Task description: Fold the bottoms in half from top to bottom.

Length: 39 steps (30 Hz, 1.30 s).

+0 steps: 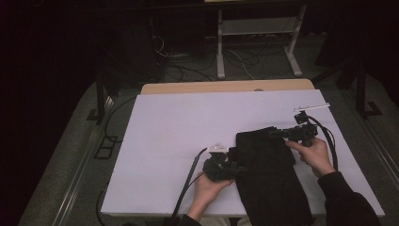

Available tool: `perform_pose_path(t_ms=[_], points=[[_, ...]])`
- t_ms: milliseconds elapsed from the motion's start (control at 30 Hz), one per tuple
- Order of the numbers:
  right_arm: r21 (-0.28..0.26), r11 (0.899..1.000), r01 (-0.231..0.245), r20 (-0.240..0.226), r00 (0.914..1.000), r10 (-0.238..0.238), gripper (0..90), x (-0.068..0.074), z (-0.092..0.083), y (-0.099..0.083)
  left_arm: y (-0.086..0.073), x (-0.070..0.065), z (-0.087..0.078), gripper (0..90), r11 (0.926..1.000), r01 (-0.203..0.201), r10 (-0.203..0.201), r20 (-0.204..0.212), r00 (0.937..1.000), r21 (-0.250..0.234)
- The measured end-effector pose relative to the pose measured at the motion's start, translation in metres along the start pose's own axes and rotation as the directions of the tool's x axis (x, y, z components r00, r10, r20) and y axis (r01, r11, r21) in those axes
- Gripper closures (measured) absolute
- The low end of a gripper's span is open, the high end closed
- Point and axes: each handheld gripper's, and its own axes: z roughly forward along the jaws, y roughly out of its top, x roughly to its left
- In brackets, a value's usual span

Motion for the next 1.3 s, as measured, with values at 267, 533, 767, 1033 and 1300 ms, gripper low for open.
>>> perform_pose_path(t_ms=[267,533,767,1033,1300], points=[[-0.023,1.000,0.014,0.003,0.9999,-0.014,82.2,0.009,-0.007,-0.005,0.007,-0.003,-0.010,45.2,0.9994,-0.029,0.029,0.002,0.9996,-0.019],[-0.038,0.999,0.035,-0.014,0.9993,-0.036,82.2,0.017,-0.016,-0.009,0.013,0.001,-0.017,36.8,0.9969,-0.010,0.011,0.003,0.9999,-0.078],[-0.029,0.998,0.059,-0.053,0.9967,-0.061,82.1,0.026,-0.018,-0.016,0.016,0.006,-0.020,30.1,0.9934,0.010,-0.011,-0.005,0.9999,-0.114],[-0.024,0.997,0.069,-0.081,0.9942,-0.070,82.1,0.034,-0.019,-0.027,0.021,0.010,-0.023,25.6,0.9937,0.014,-0.018,-0.035,0.9992,-0.111],[-0.015,0.997,0.070,-0.128,0.9892,-0.071,82.0,0.037,-0.022,-0.038,0.023,0.013,-0.023,21.3,0.9933,0.014,-0.023,-0.079,0.9966,-0.115]])
